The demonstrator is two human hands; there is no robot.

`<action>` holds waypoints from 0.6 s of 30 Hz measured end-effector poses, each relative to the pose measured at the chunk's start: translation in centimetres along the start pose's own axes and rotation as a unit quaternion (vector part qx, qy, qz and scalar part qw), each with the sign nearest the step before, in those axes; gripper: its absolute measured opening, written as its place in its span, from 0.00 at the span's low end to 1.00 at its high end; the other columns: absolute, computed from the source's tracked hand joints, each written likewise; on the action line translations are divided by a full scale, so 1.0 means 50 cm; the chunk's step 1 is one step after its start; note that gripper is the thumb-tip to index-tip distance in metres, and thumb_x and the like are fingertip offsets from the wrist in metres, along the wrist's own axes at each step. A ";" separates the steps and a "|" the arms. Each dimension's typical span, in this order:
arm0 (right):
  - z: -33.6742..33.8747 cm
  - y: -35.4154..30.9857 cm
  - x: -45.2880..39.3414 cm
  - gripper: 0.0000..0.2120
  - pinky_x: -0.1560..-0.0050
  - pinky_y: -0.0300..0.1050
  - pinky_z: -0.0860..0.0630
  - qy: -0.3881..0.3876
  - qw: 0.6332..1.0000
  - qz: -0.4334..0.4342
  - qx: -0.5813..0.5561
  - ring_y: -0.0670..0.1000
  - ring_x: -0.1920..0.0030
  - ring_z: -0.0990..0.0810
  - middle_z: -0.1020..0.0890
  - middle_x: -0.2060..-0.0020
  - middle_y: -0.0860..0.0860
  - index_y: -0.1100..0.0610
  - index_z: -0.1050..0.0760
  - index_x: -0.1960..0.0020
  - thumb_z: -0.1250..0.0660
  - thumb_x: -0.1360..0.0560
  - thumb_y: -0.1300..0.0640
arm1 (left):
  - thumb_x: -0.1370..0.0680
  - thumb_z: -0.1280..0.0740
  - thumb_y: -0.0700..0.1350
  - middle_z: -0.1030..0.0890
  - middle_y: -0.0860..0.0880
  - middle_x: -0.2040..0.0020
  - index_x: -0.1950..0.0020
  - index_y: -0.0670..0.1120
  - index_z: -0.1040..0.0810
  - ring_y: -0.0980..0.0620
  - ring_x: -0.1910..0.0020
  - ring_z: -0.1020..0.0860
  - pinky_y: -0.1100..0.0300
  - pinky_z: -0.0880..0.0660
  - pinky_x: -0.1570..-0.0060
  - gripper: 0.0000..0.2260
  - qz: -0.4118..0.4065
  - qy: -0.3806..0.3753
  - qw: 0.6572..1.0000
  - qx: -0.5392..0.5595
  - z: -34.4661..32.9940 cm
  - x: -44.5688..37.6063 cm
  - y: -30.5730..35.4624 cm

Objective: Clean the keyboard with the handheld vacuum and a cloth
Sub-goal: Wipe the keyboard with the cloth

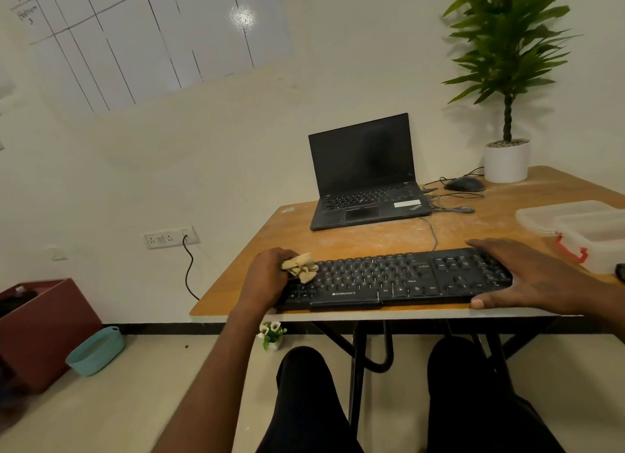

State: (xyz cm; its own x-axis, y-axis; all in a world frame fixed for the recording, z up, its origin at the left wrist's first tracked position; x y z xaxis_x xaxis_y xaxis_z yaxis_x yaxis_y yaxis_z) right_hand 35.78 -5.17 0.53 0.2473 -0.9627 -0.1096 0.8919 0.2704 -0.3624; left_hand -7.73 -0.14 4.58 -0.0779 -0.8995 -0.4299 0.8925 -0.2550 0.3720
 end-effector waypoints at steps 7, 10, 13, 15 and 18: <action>0.003 -0.005 0.001 0.62 0.30 0.53 0.29 -0.001 1.000 -0.004 -0.011 0.49 0.28 0.34 0.36 0.23 0.47 0.40 0.48 0.20 0.38 0.46 0.13 | 0.23 0.32 0.30 0.13 0.46 0.43 0.38 0.46 0.14 0.47 0.44 0.18 0.55 0.22 0.46 0.18 -0.006 0.003 1.000 0.010 -0.009 0.007 0.027; 0.002 -0.003 0.002 0.61 0.30 0.52 0.30 -0.003 1.000 -0.005 -0.013 0.49 0.29 0.34 0.36 0.23 0.46 0.38 0.48 0.20 0.37 0.46 0.13 | 0.23 0.32 0.30 0.14 0.46 0.43 0.38 0.46 0.14 0.48 0.45 0.19 0.58 0.25 0.50 0.18 -0.031 -0.010 0.999 0.020 -0.028 0.001 0.061; 0.003 -0.002 0.001 0.60 0.29 0.53 0.31 -0.001 1.000 -0.003 -0.013 0.49 0.28 0.34 0.36 0.23 0.46 0.38 0.49 0.20 0.37 0.45 0.14 | 0.23 0.33 0.29 0.14 0.46 0.43 0.38 0.45 0.14 0.48 0.46 0.19 0.57 0.25 0.50 0.19 -0.033 -0.011 0.999 0.019 -0.028 -0.003 0.059; 0.001 -0.001 0.002 0.60 0.29 0.53 0.31 0.001 1.000 -0.001 -0.016 0.49 0.27 0.35 0.36 0.23 0.46 0.37 0.48 0.20 0.36 0.45 0.14 | 0.23 0.32 0.29 0.14 0.45 0.43 0.38 0.45 0.14 0.48 0.46 0.19 0.56 0.23 0.48 0.19 -0.015 -0.004 1.000 0.010 -0.019 0.000 0.035; 0.001 -0.002 0.002 0.59 0.28 0.54 0.31 0.005 1.000 0.003 -0.017 0.50 0.27 0.35 0.36 0.22 0.46 0.38 0.48 0.20 0.36 0.44 0.15 | 0.23 0.31 0.31 0.14 0.45 0.42 0.37 0.45 0.14 0.46 0.45 0.19 0.52 0.22 0.45 0.17 0.019 0.017 1.000 0.002 0.003 0.005 -0.003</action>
State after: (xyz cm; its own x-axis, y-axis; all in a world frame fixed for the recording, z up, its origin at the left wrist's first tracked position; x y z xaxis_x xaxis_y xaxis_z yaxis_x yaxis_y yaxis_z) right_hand 35.72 -5.27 0.58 0.2486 -0.9611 -0.1204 0.8769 0.2761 -0.3935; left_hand -7.95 -0.37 4.51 -0.0293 -0.8955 -0.4440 0.8923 -0.2236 0.3922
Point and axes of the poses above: each hand's wrist, its own x-axis away from the middle knuckle, its own z-axis out of the back of the hand, y = z × x, the point moved 6 cm from there along -x, towards the middle knuckle
